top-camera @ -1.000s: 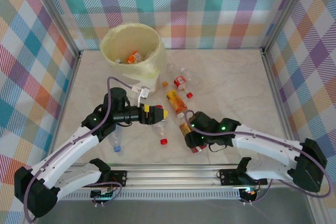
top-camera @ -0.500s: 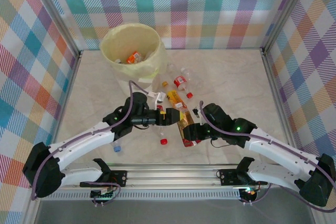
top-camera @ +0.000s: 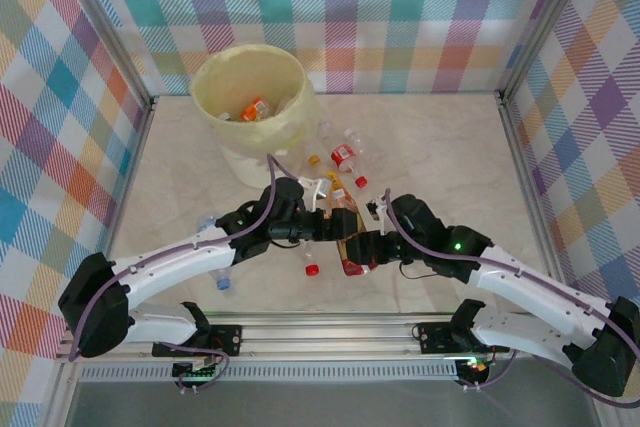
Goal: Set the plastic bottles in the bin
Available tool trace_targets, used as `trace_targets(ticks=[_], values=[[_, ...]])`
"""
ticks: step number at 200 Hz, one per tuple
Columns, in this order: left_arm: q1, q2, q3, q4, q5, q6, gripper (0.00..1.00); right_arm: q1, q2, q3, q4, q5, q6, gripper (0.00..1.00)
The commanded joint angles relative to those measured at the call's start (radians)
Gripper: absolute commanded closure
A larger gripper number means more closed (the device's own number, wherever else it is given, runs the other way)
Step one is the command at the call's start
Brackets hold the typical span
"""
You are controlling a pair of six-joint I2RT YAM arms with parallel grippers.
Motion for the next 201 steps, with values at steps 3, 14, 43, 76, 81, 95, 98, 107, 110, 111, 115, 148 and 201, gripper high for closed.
trace_targets(ticks=[3, 14, 43, 76, 81, 95, 98, 107, 110, 111, 115, 148, 201], values=[[-0.016, 0.008, 0.035, 0.028, -0.021, -0.018, 0.19, -0.001, -0.024, -0.002, 0.047, -0.022, 0.012, 0.38], [-0.019, 0.009, 0.035, 0.029, -0.024, -0.020, 0.22, -0.002, -0.024, -0.005, 0.052, -0.023, 0.015, 0.38], [-0.021, -0.001, 0.035, 0.035, -0.024, -0.016, 0.33, -0.002, -0.024, -0.016, 0.062, -0.029, 0.021, 0.38], [-0.021, -0.022, 0.035, 0.042, -0.027, -0.010, 0.40, -0.003, -0.028, -0.018, 0.076, -0.038, 0.022, 0.33], [-0.021, -0.024, 0.036, 0.039, -0.030, -0.009, 0.41, -0.003, -0.030, -0.017, 0.077, -0.040, 0.022, 0.31], [-0.021, -0.030, 0.043, 0.016, -0.042, -0.003, 0.41, -0.002, -0.031, -0.015, 0.078, -0.041, 0.017, 0.24], [-0.020, -0.030, 0.048, 0.007, -0.046, 0.000, 0.41, -0.003, -0.031, -0.013, 0.078, -0.042, 0.016, 0.23], [-0.017, -0.035, 0.064, -0.035, -0.064, 0.012, 0.41, -0.003, -0.034, -0.013, 0.077, -0.044, 0.013, 0.21], [-0.015, -0.035, 0.070, -0.051, -0.071, 0.015, 0.41, -0.003, -0.035, -0.013, 0.076, -0.046, 0.010, 0.20], [-0.014, -0.035, 0.071, -0.057, -0.074, 0.015, 0.41, -0.003, -0.036, -0.013, 0.075, -0.047, 0.009, 0.20], [-0.010, -0.037, 0.079, -0.077, -0.082, 0.016, 0.41, -0.003, -0.039, -0.013, 0.075, -0.051, 0.004, 0.19], [0.035, -0.059, 0.112, -0.143, -0.081, 0.023, 0.40, -0.003, -0.088, -0.004, 0.052, -0.095, -0.048, 0.12], [0.116, -0.062, 0.218, -0.292, -0.064, 0.080, 0.38, -0.003, -0.197, 0.056, 0.014, -0.065, -0.140, 0.04]])
